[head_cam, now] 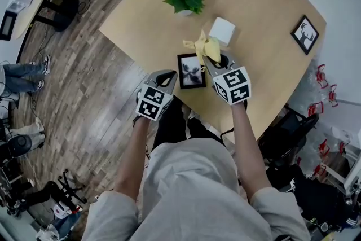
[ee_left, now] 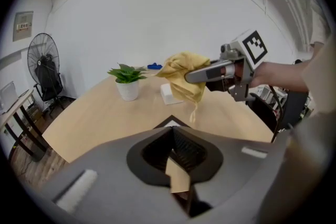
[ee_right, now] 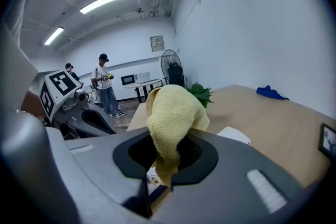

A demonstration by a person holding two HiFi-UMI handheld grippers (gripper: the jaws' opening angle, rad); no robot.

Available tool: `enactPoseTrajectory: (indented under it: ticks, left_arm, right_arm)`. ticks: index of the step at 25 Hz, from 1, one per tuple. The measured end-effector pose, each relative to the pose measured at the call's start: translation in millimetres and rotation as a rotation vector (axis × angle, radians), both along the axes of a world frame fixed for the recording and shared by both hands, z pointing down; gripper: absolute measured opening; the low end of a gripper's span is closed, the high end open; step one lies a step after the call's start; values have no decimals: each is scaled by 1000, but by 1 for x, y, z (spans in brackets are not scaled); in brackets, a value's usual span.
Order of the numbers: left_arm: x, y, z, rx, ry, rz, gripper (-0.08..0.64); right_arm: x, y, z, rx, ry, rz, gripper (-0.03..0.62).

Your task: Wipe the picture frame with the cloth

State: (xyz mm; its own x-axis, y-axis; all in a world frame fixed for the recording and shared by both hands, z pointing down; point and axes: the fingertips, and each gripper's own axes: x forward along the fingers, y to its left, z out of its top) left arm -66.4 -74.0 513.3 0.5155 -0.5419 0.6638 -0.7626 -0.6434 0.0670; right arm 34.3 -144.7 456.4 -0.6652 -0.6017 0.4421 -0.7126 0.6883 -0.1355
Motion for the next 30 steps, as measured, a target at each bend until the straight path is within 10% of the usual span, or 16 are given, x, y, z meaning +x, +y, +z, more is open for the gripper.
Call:
enactPoseTrajectory:
  ticks: [30]
  left_arm:
    - [27, 1, 105, -139, -112, 453, 52]
  right_arm:
    - [-18, -25, 118, -160, 170, 1, 53]
